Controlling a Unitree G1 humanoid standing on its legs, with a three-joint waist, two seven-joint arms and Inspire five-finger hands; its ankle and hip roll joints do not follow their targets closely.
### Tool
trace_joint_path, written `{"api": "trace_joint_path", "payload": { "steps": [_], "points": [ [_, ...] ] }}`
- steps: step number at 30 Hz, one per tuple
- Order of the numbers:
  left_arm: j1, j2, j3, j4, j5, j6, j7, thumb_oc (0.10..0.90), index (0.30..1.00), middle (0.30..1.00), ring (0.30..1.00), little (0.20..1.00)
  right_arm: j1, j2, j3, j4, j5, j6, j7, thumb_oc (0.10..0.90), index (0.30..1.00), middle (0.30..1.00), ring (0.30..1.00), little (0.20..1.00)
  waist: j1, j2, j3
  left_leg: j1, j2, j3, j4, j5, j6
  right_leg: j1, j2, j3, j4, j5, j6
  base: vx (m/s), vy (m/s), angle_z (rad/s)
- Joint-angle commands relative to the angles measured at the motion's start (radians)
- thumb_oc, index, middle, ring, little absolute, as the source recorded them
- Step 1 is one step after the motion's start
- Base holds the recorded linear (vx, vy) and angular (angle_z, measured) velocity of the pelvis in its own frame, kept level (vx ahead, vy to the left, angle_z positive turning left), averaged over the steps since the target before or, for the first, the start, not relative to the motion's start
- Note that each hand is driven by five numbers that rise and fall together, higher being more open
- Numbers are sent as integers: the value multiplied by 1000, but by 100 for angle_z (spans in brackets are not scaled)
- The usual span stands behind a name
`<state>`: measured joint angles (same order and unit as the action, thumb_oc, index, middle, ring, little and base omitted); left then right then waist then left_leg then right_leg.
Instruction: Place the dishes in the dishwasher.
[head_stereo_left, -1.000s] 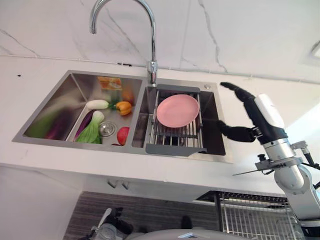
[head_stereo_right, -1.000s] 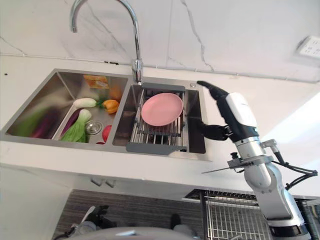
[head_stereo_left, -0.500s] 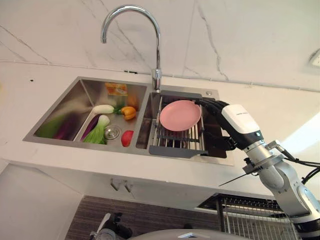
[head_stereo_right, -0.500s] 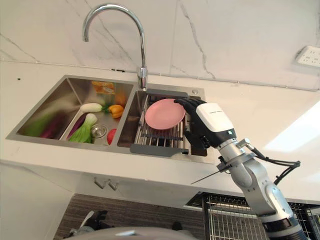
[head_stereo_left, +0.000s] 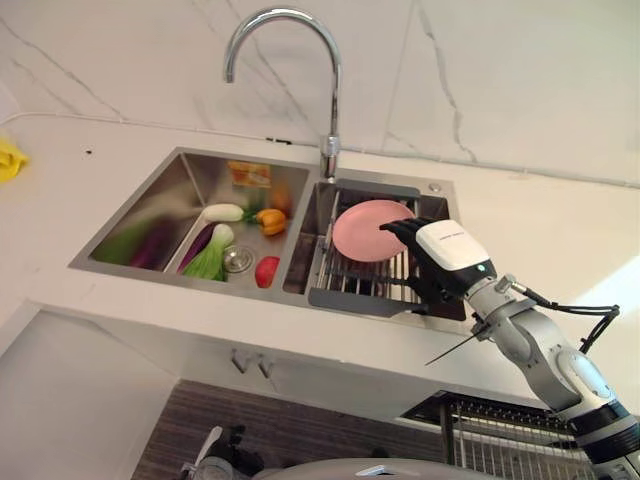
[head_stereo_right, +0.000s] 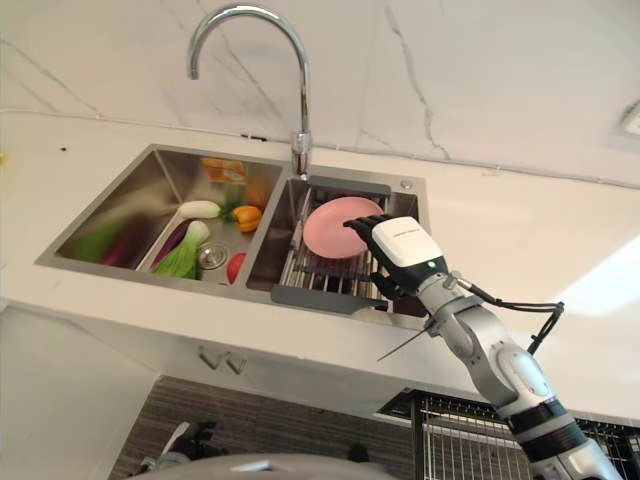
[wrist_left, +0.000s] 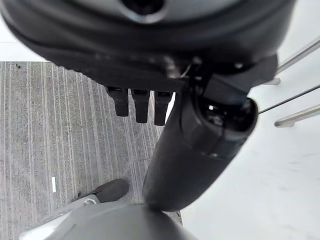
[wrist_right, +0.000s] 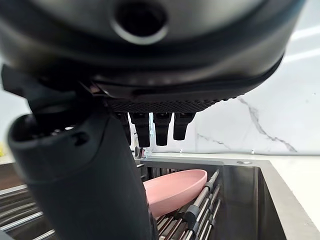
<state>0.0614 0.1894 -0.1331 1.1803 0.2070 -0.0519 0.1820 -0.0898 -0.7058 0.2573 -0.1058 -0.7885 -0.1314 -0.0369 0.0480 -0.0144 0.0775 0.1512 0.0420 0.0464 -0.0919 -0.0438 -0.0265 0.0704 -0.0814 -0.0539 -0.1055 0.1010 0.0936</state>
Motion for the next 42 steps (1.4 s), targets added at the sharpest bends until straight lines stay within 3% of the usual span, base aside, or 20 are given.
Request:
{"api": "trace_joint_path", "payload": {
  "steps": [1,6,11,20,21,22,23,32,37,42],
  "points": [
    [-46,-21,-64,81,14,-1,-3,800,900,900,900,900,-144,4,-51,-43,-31,3,-102,800,900,900,900,900,28,-21,-11,-35,1,-29,5,8,-36,71,-40,-53,18,-114,54,39,-5,6],
    [-50,-23,-67,87,10,1,5,800,900,900,900,900,-192,16,-11,34,-98,40,-136,800,900,900,900,900,39,-23,-9,-44,0,-40,5,21,-38,69,-40,-61,18,-107,51,-18,3,11],
    [-56,-26,-81,87,12,3,25,800,900,900,900,900,-244,28,46,134,-250,96,-196,800,900,900,900,900,51,-23,-8,-48,0,-52,5,23,-39,73,-38,-71,18,-109,49,-4,-2,5],
    [-68,-32,-116,82,14,-8,66,800,900,900,900,900,-318,78,123,299,-363,184,-301,800,900,900,900,900,70,-19,-7,-49,0,-66,5,24,-41,78,-40,-84,18,-114,47,-6,-1,2],
    [-72,-30,-129,79,16,-14,75,800,900,900,900,900,-338,86,146,343,-388,206,-317,654,681,681,681,681,75,-19,-6,-49,1,-68,5,25,-42,79,-39,-87,18,-115,47,-11,-7,6],
    [-72,-30,-129,79,16,-14,75,800,900,900,900,900,-338,86,146,343,-388,206,-317,654,681,681,681,681,75,-19,-6,-49,1,-68,5,25,-42,79,-39,-87,18,-115,47,-16,-9,6],
    [-75,-30,-131,79,16,-14,77,800,900,900,900,900,-350,91,156,358,-398,212,-323,411,316,316,316,316,75,-19,-5,-50,1,-70,5,25,-43,79,-40,-88,18,-115,46,0,0,0],
    [-78,-28,-148,90,10,-21,95,800,900,900,900,900,-419,106,189,449,-426,267,-398,400,300,300,300,300,89,-17,-9,-48,3,-83,5,20,-47,86,-41,-98,18,-125,45,-6,-2,4],
    [-78,-27,-149,98,19,-20,99,800,900,900,900,900,-432,89,168,425,-424,279,-435,400,300,300,300,300,91,-13,-8,-53,2,-87,5,33,-49,86,-41,-105,18,-119,44,-23,-1,5],
    [-78,-24,-143,99,35,-20,109,800,900,900,900,900,-399,57,75,305,-377,273,-496,400,300,300,300,300,86,-8,-8,-57,3,-92,5,39,-55,87,-40,-113,18,-119,42,-28,-11,8]
  ]
}}
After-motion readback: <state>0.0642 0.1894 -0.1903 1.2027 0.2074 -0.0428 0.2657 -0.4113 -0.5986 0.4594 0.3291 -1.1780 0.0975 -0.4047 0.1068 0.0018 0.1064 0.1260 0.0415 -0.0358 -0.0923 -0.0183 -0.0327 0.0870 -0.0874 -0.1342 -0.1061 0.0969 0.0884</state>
